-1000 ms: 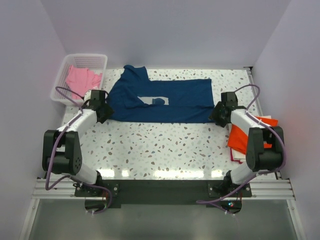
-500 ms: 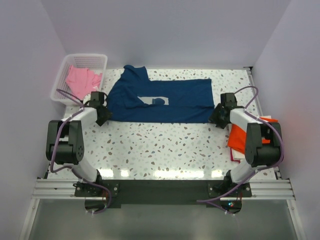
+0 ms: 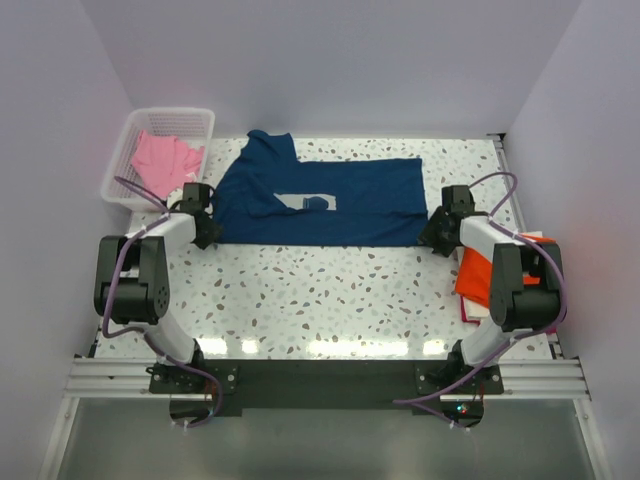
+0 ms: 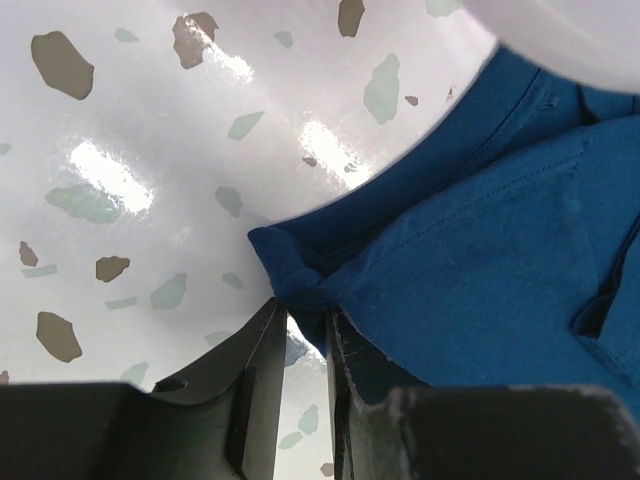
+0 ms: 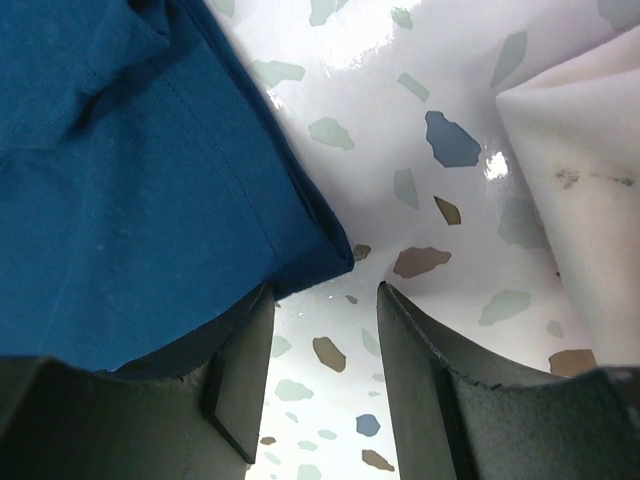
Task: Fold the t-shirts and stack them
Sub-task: Fold the tshirt
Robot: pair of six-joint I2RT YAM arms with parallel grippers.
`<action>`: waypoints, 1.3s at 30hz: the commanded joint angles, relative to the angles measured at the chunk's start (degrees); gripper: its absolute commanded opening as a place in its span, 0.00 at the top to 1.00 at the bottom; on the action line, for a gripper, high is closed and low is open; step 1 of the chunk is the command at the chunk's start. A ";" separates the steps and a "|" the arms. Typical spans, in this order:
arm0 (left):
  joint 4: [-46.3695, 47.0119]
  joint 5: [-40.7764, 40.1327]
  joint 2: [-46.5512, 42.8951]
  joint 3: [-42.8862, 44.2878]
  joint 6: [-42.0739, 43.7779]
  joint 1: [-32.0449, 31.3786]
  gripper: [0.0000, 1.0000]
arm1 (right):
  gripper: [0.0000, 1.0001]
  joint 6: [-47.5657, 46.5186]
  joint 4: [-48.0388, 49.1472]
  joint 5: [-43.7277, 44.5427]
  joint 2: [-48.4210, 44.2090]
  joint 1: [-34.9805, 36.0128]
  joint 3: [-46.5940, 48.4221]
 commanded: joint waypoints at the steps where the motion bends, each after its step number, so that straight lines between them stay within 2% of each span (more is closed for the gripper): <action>1: 0.98 -2.73 1.38 2.77 0.50 0.38 0.74 | 0.51 0.61 2.80 2.05 1.28 -0.40 2.70; 7: 1.50 -1.94 1.82 2.86 0.59 0.38 0.76 | 0.51 1.13 3.24 1.61 1.19 -0.31 3.50; 18: 1.77 -1.06 2.79 2.95 0.94 0.38 0.92 | 0.52 1.92 3.16 1.35 3.04 -0.31 3.41; 19: 1.68 -0.97 2.79 2.86 1.03 0.38 0.94 | 0.53 1.66 2.72 1.44 2.78 -0.31 3.24; 22: 1.33 -0.80 2.61 2.86 1.03 0.38 1.00 | 0.76 1.49 2.02 1.61 2.25 -0.31 2.45; 23: 1.06 -0.97 2.44 2.95 1.03 0.38 1.00 | 0.91 1.14 1.84 1.44 2.07 -0.31 2.45; 25: 0.01 -1.58 2.17 2.95 1.03 0.38 1.00 | 1.00 0.43 0.01 1.09 2.07 -0.31 2.97; 35: -5.09 -3.61 -6.07 -0.90 1.55 2.75 1.00 | 1.00 -1.41 -6.77 1.27 -9.96 -1.36 -0.54; 39: -7.45 -4.05 -10.91 -3.99 1.03 2.84 1.00 | 1.00 -1.68 -9.14 -0.67 -16.02 -1.72 -5.36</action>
